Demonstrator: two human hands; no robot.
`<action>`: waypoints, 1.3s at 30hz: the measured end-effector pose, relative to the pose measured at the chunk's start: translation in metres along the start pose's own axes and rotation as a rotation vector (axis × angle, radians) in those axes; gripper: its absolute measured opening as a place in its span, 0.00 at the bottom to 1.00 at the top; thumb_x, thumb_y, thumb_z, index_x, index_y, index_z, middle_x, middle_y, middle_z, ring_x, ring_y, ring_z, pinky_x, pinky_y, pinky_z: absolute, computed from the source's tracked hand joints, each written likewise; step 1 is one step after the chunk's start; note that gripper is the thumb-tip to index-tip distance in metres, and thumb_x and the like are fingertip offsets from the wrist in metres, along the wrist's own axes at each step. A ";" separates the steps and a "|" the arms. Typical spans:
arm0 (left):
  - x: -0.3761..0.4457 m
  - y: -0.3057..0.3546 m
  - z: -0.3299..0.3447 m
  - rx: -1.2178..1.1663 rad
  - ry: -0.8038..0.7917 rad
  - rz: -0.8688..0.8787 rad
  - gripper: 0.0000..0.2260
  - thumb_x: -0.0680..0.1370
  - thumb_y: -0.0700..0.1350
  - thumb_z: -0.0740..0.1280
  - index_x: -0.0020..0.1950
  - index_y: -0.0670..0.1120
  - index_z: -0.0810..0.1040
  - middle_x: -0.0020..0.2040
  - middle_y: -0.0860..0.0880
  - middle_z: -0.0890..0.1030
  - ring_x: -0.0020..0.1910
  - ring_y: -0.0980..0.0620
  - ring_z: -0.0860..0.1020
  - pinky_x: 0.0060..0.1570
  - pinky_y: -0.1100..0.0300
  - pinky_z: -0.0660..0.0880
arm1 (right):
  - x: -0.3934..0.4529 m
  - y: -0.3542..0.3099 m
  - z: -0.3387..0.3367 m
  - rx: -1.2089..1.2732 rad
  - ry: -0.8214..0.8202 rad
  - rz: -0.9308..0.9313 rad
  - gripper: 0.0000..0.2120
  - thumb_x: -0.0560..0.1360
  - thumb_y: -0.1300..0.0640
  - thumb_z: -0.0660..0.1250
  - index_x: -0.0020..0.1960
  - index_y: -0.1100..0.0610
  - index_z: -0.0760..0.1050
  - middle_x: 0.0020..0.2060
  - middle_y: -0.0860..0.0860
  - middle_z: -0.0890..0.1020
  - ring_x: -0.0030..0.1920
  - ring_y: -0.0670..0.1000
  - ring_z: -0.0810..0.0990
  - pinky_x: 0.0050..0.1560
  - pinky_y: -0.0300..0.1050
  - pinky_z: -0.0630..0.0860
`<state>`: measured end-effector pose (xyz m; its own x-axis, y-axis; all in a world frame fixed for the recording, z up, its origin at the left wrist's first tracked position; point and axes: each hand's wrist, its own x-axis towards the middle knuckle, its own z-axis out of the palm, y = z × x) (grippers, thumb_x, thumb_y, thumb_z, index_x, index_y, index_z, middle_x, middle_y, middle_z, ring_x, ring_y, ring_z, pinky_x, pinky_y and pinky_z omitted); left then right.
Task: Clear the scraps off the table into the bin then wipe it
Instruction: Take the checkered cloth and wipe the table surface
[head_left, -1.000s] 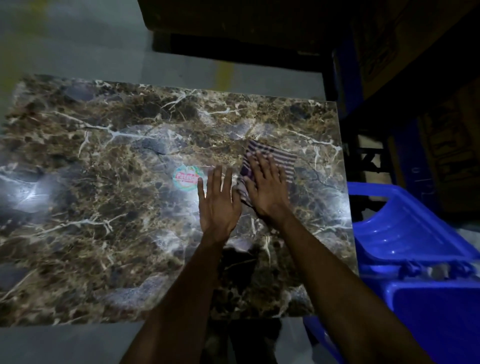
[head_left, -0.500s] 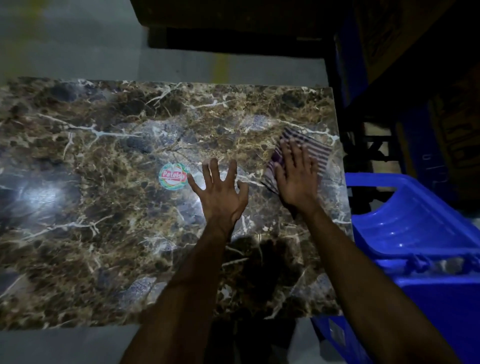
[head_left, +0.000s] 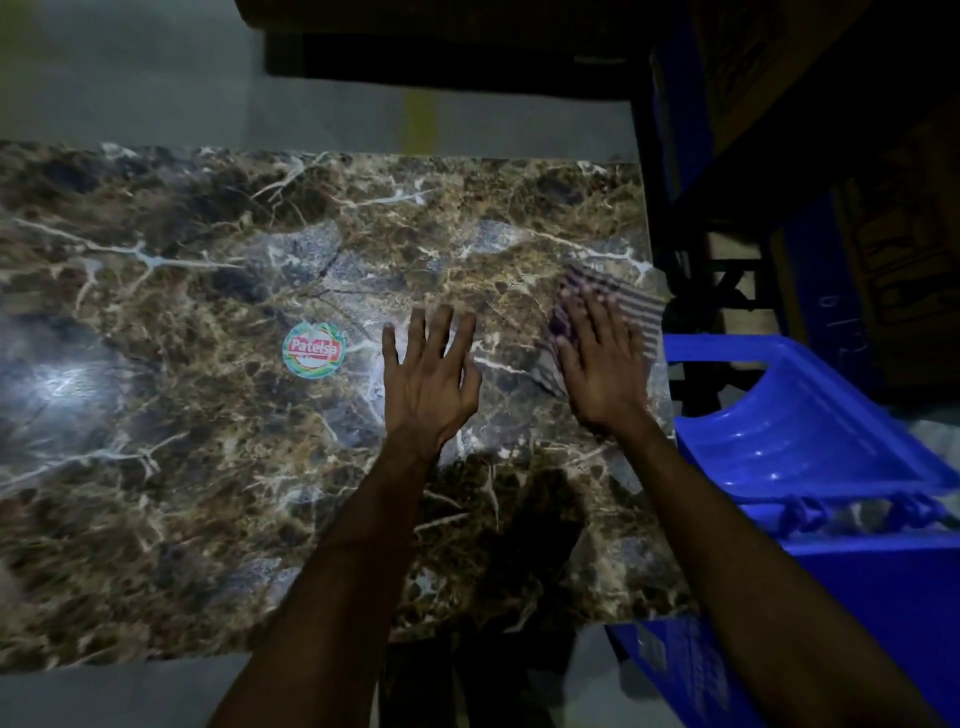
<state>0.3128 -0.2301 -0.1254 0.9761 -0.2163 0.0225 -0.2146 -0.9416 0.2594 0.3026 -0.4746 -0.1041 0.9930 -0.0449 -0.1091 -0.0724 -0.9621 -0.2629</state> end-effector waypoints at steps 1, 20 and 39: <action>0.000 0.001 -0.001 -0.006 -0.008 0.015 0.25 0.84 0.54 0.54 0.82 0.54 0.61 0.82 0.49 0.62 0.82 0.42 0.56 0.78 0.33 0.50 | 0.013 -0.007 0.001 0.000 0.013 0.024 0.28 0.87 0.39 0.45 0.85 0.44 0.48 0.85 0.47 0.51 0.84 0.53 0.47 0.81 0.61 0.49; 0.003 -0.003 0.001 -0.020 -0.043 0.029 0.27 0.84 0.63 0.55 0.83 0.57 0.59 0.83 0.52 0.59 0.83 0.45 0.54 0.79 0.35 0.45 | 0.047 0.006 0.000 -0.042 0.063 0.092 0.28 0.87 0.40 0.46 0.85 0.44 0.50 0.85 0.49 0.53 0.84 0.56 0.49 0.81 0.62 0.50; 0.002 -0.004 0.001 -0.045 -0.045 0.033 0.27 0.84 0.63 0.55 0.83 0.58 0.59 0.84 0.53 0.56 0.84 0.46 0.51 0.78 0.34 0.45 | 0.098 0.051 -0.001 -0.040 0.125 0.148 0.30 0.85 0.40 0.46 0.84 0.48 0.56 0.83 0.53 0.58 0.83 0.59 0.55 0.81 0.59 0.54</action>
<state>0.3155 -0.2271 -0.1276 0.9657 -0.2594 -0.0119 -0.2438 -0.9215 0.3022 0.3962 -0.5281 -0.1276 0.9759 -0.2172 -0.0235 -0.2171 -0.9524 -0.2141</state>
